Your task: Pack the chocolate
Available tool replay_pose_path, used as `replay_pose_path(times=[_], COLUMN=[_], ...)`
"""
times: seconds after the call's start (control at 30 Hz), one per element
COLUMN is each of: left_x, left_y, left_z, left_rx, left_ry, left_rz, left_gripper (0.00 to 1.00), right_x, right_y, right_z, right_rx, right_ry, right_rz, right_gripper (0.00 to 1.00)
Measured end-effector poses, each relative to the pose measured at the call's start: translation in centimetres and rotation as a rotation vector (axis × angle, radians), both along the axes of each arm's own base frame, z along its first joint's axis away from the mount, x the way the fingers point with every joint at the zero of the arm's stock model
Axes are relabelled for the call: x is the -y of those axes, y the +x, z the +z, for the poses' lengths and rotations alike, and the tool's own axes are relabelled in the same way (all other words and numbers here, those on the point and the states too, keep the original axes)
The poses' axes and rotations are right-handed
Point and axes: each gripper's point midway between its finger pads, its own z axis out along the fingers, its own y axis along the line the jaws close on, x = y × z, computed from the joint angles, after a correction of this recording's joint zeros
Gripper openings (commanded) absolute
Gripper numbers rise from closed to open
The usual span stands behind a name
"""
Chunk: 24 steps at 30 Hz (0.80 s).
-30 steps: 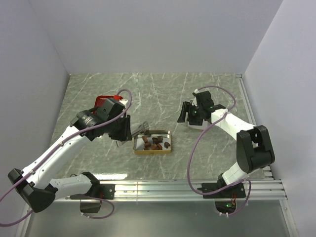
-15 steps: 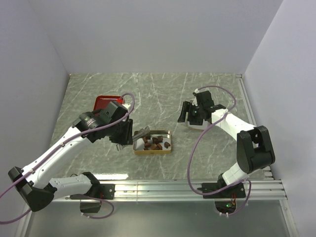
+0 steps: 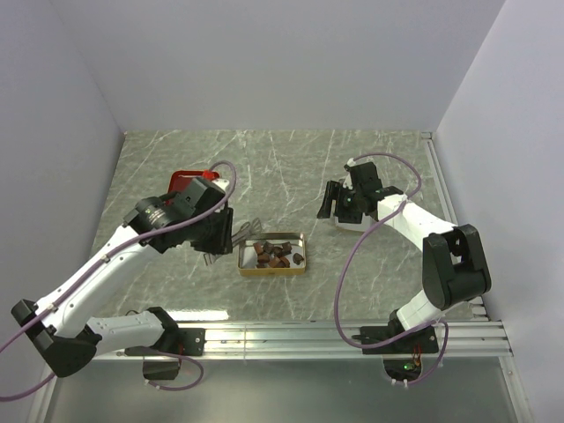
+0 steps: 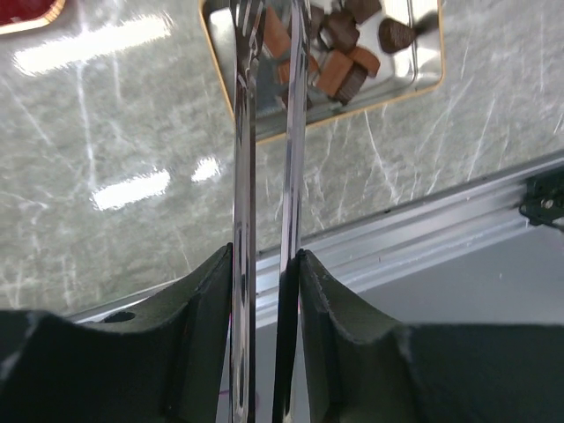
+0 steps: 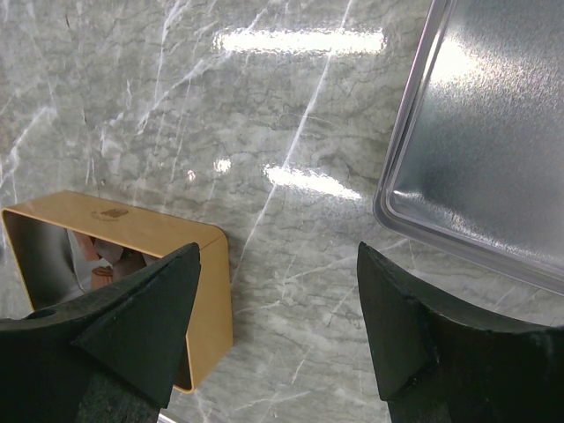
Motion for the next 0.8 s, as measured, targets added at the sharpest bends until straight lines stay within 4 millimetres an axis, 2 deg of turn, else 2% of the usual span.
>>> replay_pose_path(times=[0.23, 0.37, 0.5, 0.63, 0.73, 0.8], left_x=[-0.5, -1.4, -3.1, -4.0, -3.6, -2.9], left_y=[1.9, 4.6, 8.3, 13.2, 16.0, 17.6], left_z=[1.9, 1.2, 0.1, 0.8, -0.1, -1.4], left_rx=[0.106, 0.189, 0.285, 0.396, 0.431, 0.432], left_ry=[0.004, 0.029, 0.083, 0.101, 0.136, 0.161], left_rz=[0.033, 0.088, 0.155, 0.195, 0.169, 0.141], left_gripper=[0.41, 0.41, 0.41, 0.41, 0.41, 0.41], right_x=[0.0, -0.1, -0.1, -0.2, -0.2, -0.2], right_y=[0.0, 0.0, -0.1, -0.1, -0.1, -0.1], right_z=[0.0, 0.0, 0.0, 0.2, 0.5, 0.7], right_rx=[0.0, -0.001, -0.002, 0.0, 0.008, 0.014], right_ry=[0.0, 0.004, 0.006, 0.01, 0.015, 0.017], right_rz=[0.0, 0.003, 0.005, 0.007, 0.009, 0.009], right_gripper=[0.79, 0.79, 0.79, 0.79, 0.79, 0.79])
